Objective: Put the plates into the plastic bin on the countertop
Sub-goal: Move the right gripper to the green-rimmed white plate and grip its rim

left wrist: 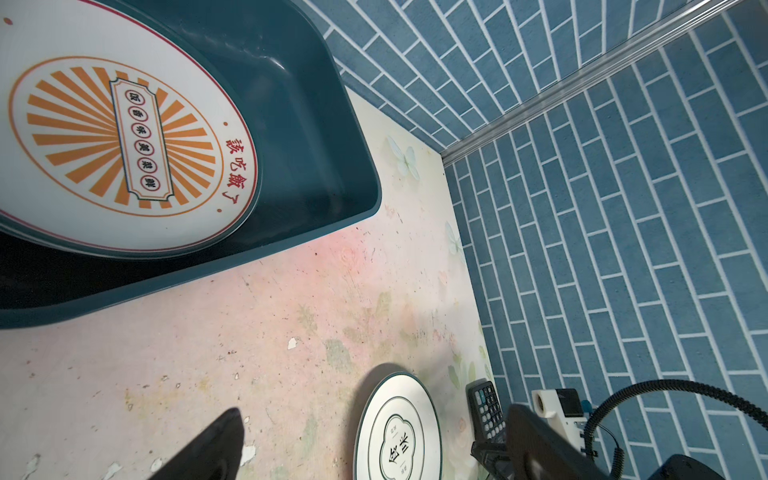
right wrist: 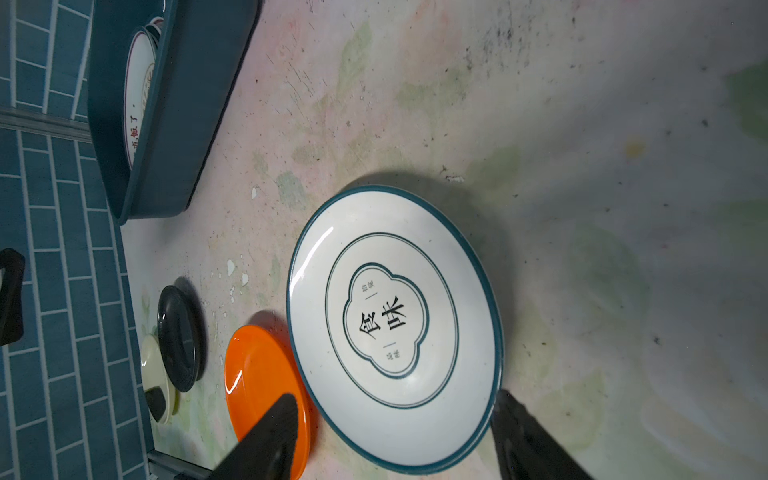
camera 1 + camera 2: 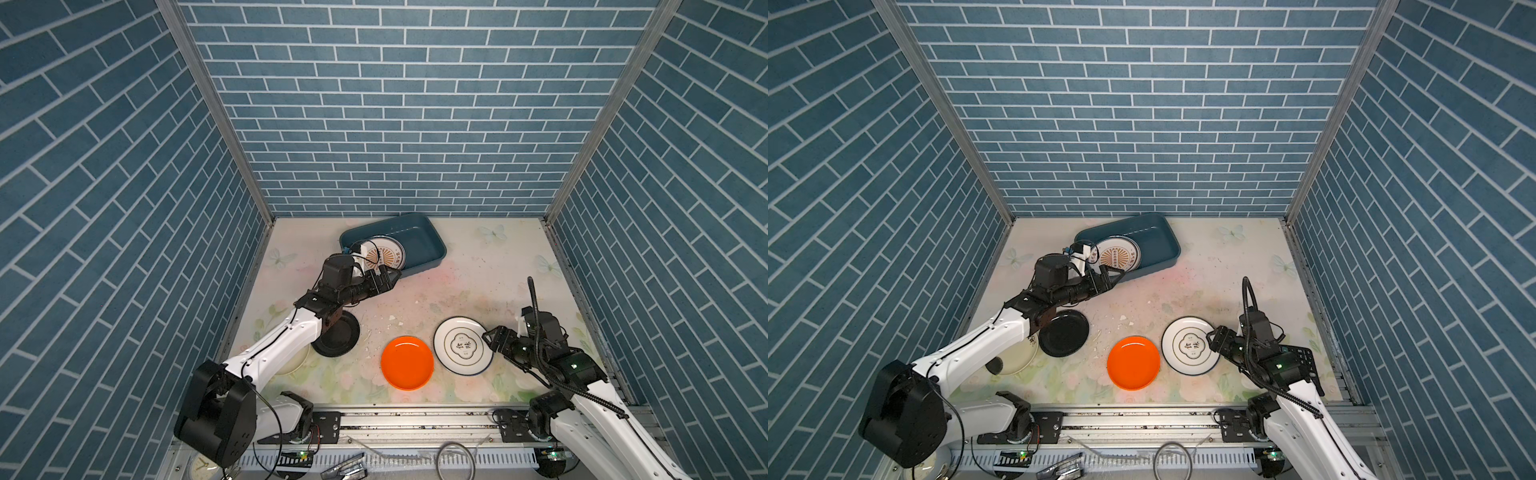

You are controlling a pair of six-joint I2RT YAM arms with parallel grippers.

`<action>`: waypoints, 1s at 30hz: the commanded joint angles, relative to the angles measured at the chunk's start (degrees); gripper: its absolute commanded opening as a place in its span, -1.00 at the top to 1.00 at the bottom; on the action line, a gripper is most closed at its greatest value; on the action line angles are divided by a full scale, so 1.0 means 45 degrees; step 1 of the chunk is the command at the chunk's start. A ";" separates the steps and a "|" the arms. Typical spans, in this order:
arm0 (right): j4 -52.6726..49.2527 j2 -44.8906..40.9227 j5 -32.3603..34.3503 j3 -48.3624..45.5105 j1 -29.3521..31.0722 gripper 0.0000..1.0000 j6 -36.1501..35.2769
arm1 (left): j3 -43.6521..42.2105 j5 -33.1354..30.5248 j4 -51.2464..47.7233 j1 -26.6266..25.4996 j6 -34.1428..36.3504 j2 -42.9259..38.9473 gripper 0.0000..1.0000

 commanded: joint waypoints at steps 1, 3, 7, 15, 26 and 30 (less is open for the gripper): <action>-0.0019 0.0376 0.0141 -0.0418 0.0009 -0.48 0.0421 | 0.0098 -0.0323 0.0442 -0.0328 -0.0010 -0.0240 -0.99; 0.0337 0.0410 -0.0019 -0.0679 0.0004 -0.47 0.0483 | 0.0040 -0.0559 0.0416 -0.0389 0.0056 -0.0305 -0.99; 0.1198 0.0312 -0.0355 -0.1262 0.0011 -0.47 0.0995 | -0.0095 -0.0643 0.0606 -0.0410 0.0001 -0.0232 -0.99; 0.2717 0.0975 -0.0779 -0.2061 0.0004 -0.41 0.1453 | -0.0073 0.0530 0.1546 -0.0417 -0.0648 0.0397 -0.99; 0.3737 0.1398 -0.0701 -0.2478 0.0016 -0.29 0.1665 | -0.0331 0.0272 0.1511 -0.0415 -0.0687 0.0668 -0.99; 0.4168 0.1657 -0.0760 -0.2653 -0.0006 -0.09 0.1808 | -0.0254 0.0300 0.1527 -0.0426 -0.0693 0.0916 -0.99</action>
